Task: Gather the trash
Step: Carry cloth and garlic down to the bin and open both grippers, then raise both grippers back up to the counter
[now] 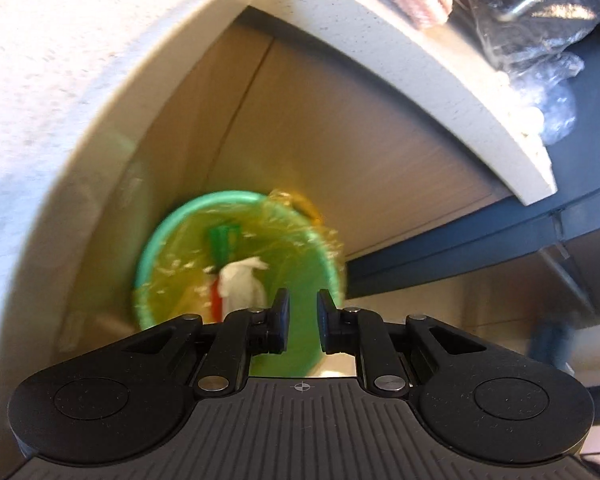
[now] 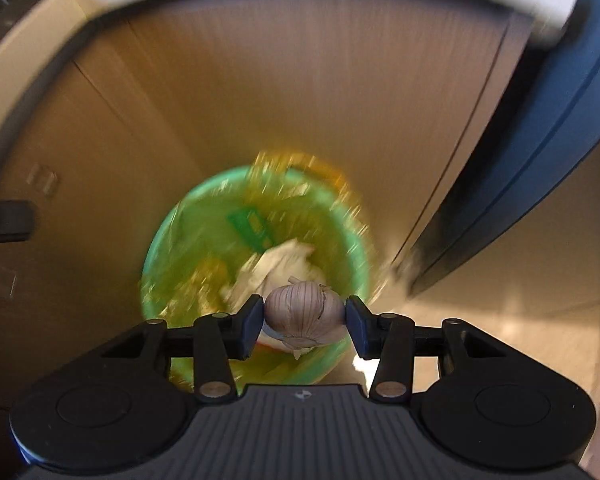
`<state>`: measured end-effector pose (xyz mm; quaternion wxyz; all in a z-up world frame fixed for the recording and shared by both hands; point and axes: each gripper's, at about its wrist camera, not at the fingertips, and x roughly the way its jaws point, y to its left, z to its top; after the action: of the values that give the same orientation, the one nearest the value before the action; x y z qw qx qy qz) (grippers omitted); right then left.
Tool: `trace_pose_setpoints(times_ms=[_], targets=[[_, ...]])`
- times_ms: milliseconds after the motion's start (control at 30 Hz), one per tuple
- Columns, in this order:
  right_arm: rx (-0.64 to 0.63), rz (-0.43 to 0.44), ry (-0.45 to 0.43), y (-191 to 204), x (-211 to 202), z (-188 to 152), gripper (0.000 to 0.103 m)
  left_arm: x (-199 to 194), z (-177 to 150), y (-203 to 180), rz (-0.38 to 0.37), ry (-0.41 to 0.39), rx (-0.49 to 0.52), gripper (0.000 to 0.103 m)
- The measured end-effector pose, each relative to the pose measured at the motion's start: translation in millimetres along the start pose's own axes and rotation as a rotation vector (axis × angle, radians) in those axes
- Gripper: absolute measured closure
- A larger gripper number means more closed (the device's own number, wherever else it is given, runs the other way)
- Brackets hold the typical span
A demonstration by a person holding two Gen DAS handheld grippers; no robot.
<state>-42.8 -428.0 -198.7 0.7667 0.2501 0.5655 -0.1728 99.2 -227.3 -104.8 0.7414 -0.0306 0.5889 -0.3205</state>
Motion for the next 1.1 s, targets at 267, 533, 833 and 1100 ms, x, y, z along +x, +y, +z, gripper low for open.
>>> trace_pose_setpoints(times_ms=[267, 533, 833, 1100], targets=[[0.068, 0.027, 0.225, 19.9, 135.0, 11.3, 0.058, -18.1, -7.5, -5.0, 0.063, 0.016, 0.086, 0.086], [0.118, 0.027, 0.296, 20.4, 182.7, 33.3, 0.054, -43.4, -11.1, 15.6, 0.040, -0.008, 0.049, 0.086], [0.097, 0.027, 0.110, 1.4, 68.9, 55.5, 0.053, -107.0, -21.9, 29.9, -0.113, -0.183, -0.014, 0.086], [-0.275, -0.028, -0.240, 87.6, -64.9, 56.0, 0.042, -208.1, -38.2, 83.1, -0.088, -0.492, -0.138, 0.086]])
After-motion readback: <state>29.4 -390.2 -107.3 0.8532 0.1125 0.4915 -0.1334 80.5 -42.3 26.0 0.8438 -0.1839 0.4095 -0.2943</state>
